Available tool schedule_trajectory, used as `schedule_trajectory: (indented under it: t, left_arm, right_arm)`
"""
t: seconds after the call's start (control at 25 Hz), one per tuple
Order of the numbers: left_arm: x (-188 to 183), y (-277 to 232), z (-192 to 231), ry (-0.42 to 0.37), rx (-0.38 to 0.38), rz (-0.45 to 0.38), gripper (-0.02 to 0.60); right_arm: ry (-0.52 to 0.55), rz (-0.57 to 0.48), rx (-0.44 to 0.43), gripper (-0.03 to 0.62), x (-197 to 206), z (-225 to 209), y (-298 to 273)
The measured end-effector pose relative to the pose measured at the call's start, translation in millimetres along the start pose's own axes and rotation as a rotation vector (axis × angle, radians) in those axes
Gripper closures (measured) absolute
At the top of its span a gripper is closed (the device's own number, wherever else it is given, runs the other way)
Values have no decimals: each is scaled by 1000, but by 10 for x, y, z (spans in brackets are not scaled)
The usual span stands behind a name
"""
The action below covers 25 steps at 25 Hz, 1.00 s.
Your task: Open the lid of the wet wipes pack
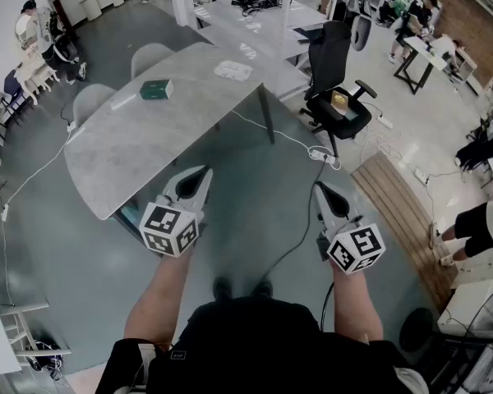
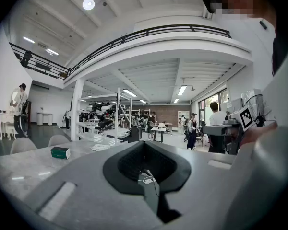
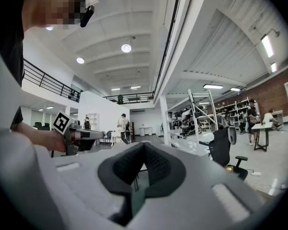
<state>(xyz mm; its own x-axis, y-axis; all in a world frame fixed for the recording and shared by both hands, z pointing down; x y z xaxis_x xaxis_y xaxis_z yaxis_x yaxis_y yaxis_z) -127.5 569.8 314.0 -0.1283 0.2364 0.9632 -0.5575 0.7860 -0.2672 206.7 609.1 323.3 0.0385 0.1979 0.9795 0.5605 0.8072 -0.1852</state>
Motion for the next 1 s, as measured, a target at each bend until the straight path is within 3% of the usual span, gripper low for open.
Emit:
schedule_trajectory:
  t: [0.36, 0.68, 1.0]
  left_arm:
    - [32, 163, -21, 0, 19, 2, 571]
    - [68, 110, -250, 12, 3, 0, 571]
    - [1, -109, -516, 0, -6, 3, 571]
  right_arm:
    - [19, -14, -45, 592, -94, 366, -62]
    - [57, -23, -70, 591, -77, 226, 229]
    - [16, -27, -88, 591, 20, -155, 413]
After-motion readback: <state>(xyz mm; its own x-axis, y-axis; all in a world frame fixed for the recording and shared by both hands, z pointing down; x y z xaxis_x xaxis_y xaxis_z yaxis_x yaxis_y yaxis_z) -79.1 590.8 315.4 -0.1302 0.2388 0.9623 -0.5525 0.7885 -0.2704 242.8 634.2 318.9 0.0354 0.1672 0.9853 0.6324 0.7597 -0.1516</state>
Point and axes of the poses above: the fingertips, and each gripper's own axes: y backward along the fingers, z to its left, x out of its underside, the point moved 9 cm from there along y, backward along the fingers, and after that the axes turned 9 degrees about z, right-handed, at the moved point
